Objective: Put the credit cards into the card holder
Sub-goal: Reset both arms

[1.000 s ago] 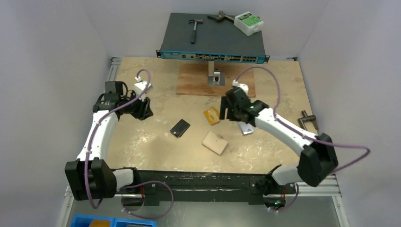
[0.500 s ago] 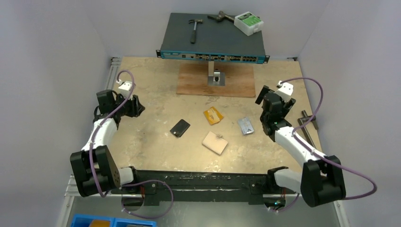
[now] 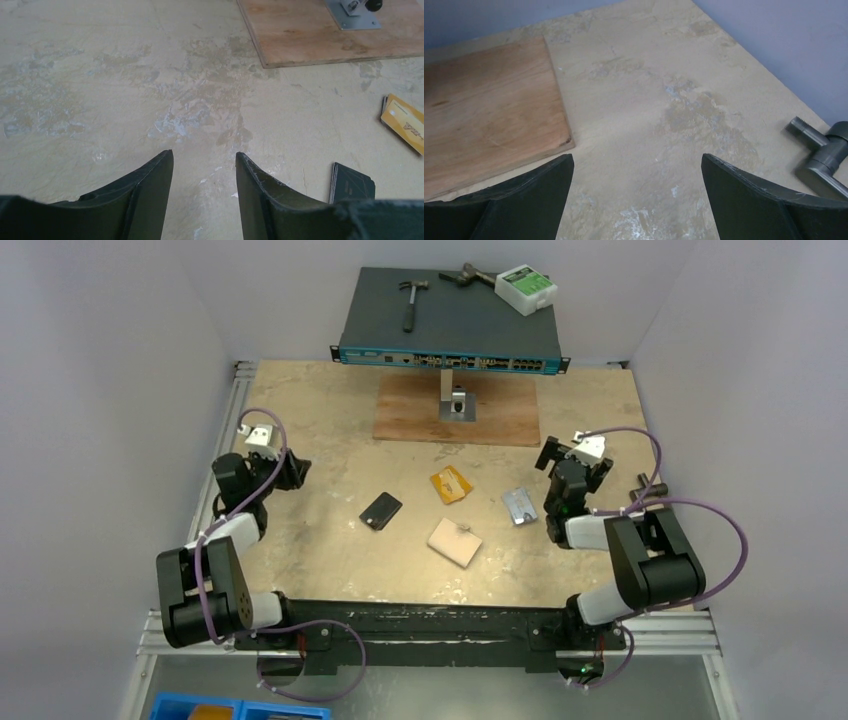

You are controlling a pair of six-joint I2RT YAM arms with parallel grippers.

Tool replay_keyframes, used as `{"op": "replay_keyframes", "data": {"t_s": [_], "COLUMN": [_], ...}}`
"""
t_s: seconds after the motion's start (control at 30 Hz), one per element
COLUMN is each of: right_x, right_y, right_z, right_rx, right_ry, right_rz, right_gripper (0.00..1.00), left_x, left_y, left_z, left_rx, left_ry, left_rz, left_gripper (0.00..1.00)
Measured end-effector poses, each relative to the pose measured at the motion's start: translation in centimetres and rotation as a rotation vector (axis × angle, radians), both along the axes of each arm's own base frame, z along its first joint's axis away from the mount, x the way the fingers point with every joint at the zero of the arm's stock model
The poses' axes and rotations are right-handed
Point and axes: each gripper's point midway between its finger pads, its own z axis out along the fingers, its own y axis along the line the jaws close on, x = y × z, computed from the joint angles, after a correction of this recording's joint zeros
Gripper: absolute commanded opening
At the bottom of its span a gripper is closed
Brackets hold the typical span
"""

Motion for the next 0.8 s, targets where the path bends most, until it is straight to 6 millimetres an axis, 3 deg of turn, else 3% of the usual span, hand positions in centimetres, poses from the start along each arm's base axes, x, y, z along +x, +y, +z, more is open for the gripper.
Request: {"op": "replay_keyframes", "data": {"t_s": [0.13,0.27,0.3,0.37,0.4,0.53,0.8], "right_x": [-0.4,-1.6,-1.6,-1.0,-0.6,-0.1,-0.1], "right_y": [0.5,0.9,1.0,1.1,1.0,0.8,0.8], "right_z": [1.2,0.3,-0.1,0.2,0.5,1.6,1.8], "right_rx": [-0.004,-0.028,-0.027,-0.023,-0.019,-0.012,-0.011], "right_ry": [-0.085,-0.107,-0.091,-0.1,-0.108,-0.149,-0.159], "right_rz": [0.054,0.108,0.118,0.131,0.133,0.136,0.136], "right_gripper": [0.99,0.99,0.99,0.99,0.99,0.99,0.99], "left_x": [0.7,0.8,0.6,0.0,0.0,0.2,0.4], "left_y": [-0.6,-3.6,-3.9,-3.8,-3.7,-3.3,-3.2], "left_z": [0.2,0.3,0.1,-1.3,-1.3,-1.0,-0.4], "left_rx": [0.024,0.095,0.102,0.125,0.131,0.15,0.155], "left_ry": [-0.073,-0.151,-0.167,-0.143,-0.152,-0.178,-0.208], "left_rz": [0.018,-0.028,-0.036,-0.028,-0.024,-0.005,0.0], "left_gripper": [0.55,0.63,0.69,0.95,0.99,1.0,1.0]}}
